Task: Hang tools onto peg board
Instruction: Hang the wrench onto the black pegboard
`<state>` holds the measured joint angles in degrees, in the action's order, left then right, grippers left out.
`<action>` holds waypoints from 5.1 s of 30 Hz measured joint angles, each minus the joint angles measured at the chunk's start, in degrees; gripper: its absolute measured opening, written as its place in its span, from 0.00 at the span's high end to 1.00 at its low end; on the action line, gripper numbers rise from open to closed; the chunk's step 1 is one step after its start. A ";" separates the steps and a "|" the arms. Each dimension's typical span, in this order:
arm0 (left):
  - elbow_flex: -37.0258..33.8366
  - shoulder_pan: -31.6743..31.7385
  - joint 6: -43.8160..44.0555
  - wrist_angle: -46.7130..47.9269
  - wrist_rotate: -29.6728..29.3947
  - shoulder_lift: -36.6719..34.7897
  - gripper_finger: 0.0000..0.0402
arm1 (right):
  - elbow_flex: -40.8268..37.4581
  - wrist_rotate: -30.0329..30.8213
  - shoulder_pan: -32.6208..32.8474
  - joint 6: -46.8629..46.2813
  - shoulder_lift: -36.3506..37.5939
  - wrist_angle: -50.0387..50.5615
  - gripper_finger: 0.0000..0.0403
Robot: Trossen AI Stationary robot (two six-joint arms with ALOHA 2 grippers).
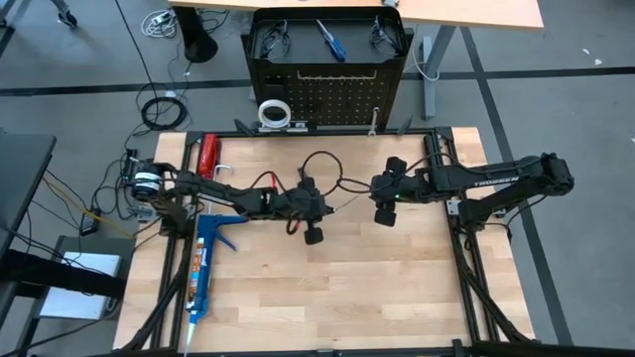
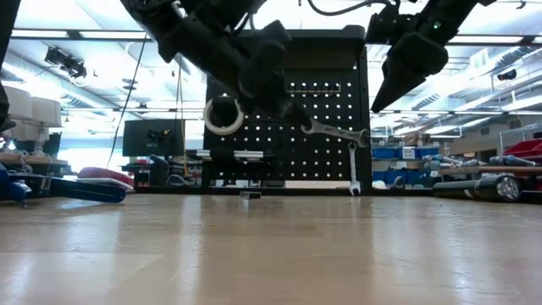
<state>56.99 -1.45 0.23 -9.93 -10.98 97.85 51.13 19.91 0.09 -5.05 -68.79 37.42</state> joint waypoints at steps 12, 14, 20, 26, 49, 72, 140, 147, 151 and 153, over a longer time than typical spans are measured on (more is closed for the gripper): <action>0.09 2.37 -0.74 7.66 8.23 -2.53 0.98 | 0.00 -2.22 4.11 -1.27 -0.09 -2.55 0.54; 0.09 2.62 -0.61 9.51 8.71 -2.94 0.98 | 0.00 -5.06 4.67 -1.74 -0.11 -2.38 0.54; 0.11 2.67 -1.17 12.09 8.74 -5.11 0.98 | -3.02 -8.10 8.54 -1.46 -1.47 -2.95 0.54; 0.11 2.64 -1.52 12.78 10.06 -6.29 0.98 | -5.62 -1.58 10.28 1.30 -1.81 -10.63 0.54; 0.11 2.58 -3.04 11.02 17.72 -6.30 0.98 | -5.49 -9.66 2.13 14.32 -11.85 -20.13 0.54; 0.13 1.70 -7.40 10.95 11.46 -6.30 0.83 | -5.51 -10.43 1.59 14.42 -14.57 -20.28 0.96; -16.14 -5.82 -1.18 -39.89 -28.26 -11.34 0.49 | -12.61 33.74 10.77 9.25 -19.82 -65.64 0.96; -12.54 -5.60 -1.00 -39.83 -27.89 -7.94 0.49 | -11.63 42.58 12.51 10.21 -26.44 -69.04 0.96; -11.59 -5.44 1.93 -39.39 -27.97 -6.65 0.49 | -11.65 45.62 13.05 15.01 -28.72 -75.26 0.96; -11.28 -5.19 4.50 -39.30 -27.95 -6.22 0.49 | -11.65 46.02 13.35 18.13 -29.49 -77.87 0.96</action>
<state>45.71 -6.65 4.73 -49.23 -38.93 91.64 39.48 65.93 13.44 13.08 -98.29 -40.45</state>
